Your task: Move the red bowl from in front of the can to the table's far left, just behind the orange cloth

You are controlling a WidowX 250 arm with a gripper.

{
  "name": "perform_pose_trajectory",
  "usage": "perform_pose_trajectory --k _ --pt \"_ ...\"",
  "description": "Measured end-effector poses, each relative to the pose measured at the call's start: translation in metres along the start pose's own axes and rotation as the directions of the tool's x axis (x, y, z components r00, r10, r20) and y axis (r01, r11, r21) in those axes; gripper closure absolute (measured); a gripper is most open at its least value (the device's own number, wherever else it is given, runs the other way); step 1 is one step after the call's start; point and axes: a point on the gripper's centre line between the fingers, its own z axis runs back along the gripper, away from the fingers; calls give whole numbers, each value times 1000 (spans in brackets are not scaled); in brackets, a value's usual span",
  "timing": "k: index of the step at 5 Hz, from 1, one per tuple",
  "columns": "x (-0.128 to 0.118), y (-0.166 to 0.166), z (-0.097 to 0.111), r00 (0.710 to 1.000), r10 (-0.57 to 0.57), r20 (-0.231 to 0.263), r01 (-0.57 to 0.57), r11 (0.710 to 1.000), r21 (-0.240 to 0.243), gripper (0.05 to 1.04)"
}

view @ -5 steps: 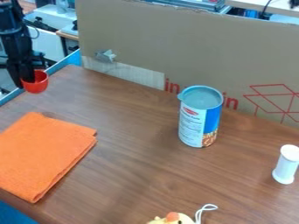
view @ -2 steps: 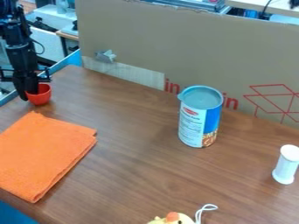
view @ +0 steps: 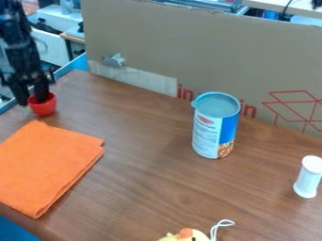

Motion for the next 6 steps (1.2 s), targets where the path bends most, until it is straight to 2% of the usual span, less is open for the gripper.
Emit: perform_pose_trajectory --k 1,2,3,4,5,6 --pt "-10 9 42 996 44 73 -42 999 -28 118" --pt "-34 4 59 1000 -24 11 24 1000 -9 75" --pt "-59 -36 72 980 -186 -67 189 981 41 81" --pt "-82 -90 56 909 -389 -149 405 909 100 83" --pt "-104 -131 51 848 -511 -144 526 846 93 83" --pt "-127 -172 38 803 -576 -151 589 807 56 83"
